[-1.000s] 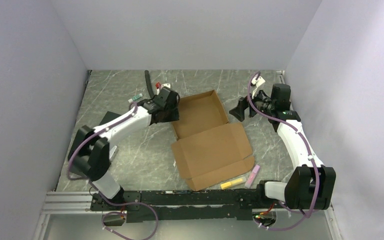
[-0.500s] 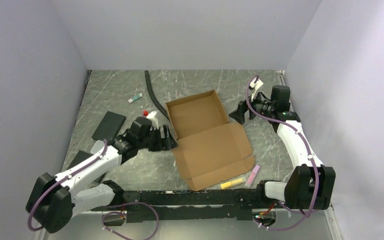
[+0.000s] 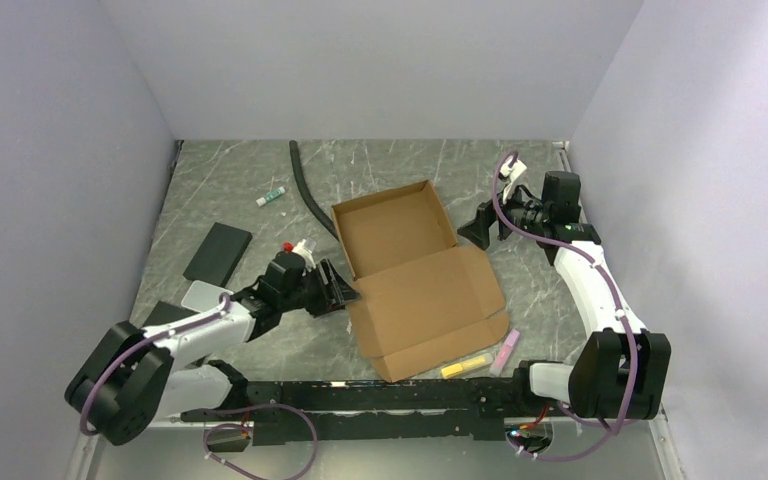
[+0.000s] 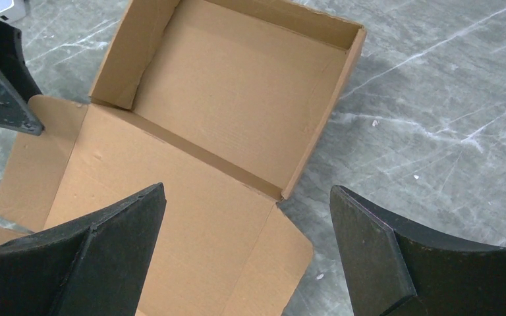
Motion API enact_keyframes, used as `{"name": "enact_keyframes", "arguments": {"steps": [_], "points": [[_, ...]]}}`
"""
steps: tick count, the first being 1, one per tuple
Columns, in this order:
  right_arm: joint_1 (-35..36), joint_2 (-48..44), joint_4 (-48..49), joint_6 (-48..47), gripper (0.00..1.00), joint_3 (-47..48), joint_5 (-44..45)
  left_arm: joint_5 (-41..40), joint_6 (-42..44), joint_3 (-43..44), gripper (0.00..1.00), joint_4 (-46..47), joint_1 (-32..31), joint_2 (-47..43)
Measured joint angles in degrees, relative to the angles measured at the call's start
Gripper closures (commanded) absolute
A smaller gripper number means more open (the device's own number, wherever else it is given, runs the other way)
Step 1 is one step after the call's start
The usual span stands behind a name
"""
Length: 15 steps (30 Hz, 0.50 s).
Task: Fold the paper box
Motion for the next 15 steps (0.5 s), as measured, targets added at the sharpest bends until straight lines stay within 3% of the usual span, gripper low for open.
{"name": "enact_keyframes", "arguments": {"steps": [2, 6, 15], "points": [[-0.07, 0.0, 0.0, -0.04, 0.0, 0.0, -0.11, 0.0, -1.55, 0.0, 0.56, 2.69, 0.0, 2.43], [-0.15, 0.0, 0.0, -0.22, 0.0, 0.0, -0.13, 0.24, -4.15, 0.02, 0.97, 6.34, 0.02, 5.81], [-0.7, -2.58, -2.32, -0.44, 0.0, 0.0, -4.31, -2.73, -8.46, 3.54, 1.0, 8.92, -0.04, 8.35]]}}
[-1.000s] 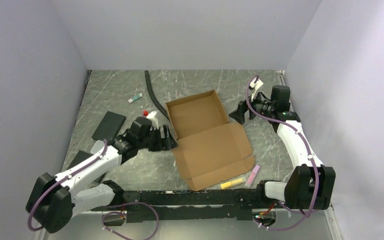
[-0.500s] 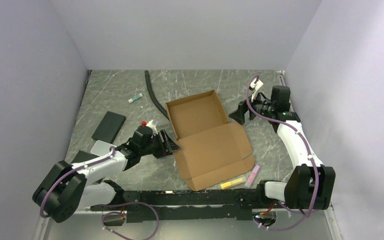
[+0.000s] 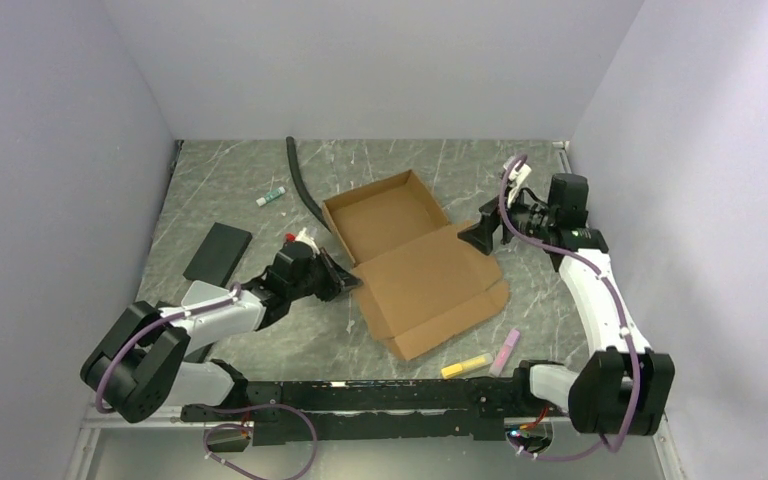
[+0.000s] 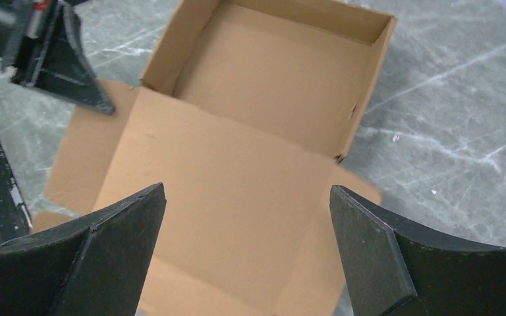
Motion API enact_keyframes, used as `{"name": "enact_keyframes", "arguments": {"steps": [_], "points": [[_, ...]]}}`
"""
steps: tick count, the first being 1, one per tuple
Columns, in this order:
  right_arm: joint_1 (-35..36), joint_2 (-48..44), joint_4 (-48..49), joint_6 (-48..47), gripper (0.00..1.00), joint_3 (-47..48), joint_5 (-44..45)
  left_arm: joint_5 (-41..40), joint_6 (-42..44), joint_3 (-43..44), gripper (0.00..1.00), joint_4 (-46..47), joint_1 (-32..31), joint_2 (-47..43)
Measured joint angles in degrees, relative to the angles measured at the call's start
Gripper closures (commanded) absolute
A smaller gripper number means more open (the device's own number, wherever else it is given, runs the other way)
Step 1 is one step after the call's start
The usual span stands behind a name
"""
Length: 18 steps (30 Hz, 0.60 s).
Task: Fold the paper box
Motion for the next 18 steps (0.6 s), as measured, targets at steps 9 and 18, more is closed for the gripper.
{"name": "enact_keyframes", "arguments": {"steps": [9, 18], "points": [[-3.8, -6.19, -2.38, 1.09, 0.0, 1.42, -6.1, -9.86, -5.53, 12.92, 1.0, -0.9, 0.02, 8.07], [-12.48, -5.86, 16.11, 29.2, 0.01, -12.13, -6.19, -13.77, -15.02, 18.21, 1.0, 6.54, 0.07, 21.88]]}}
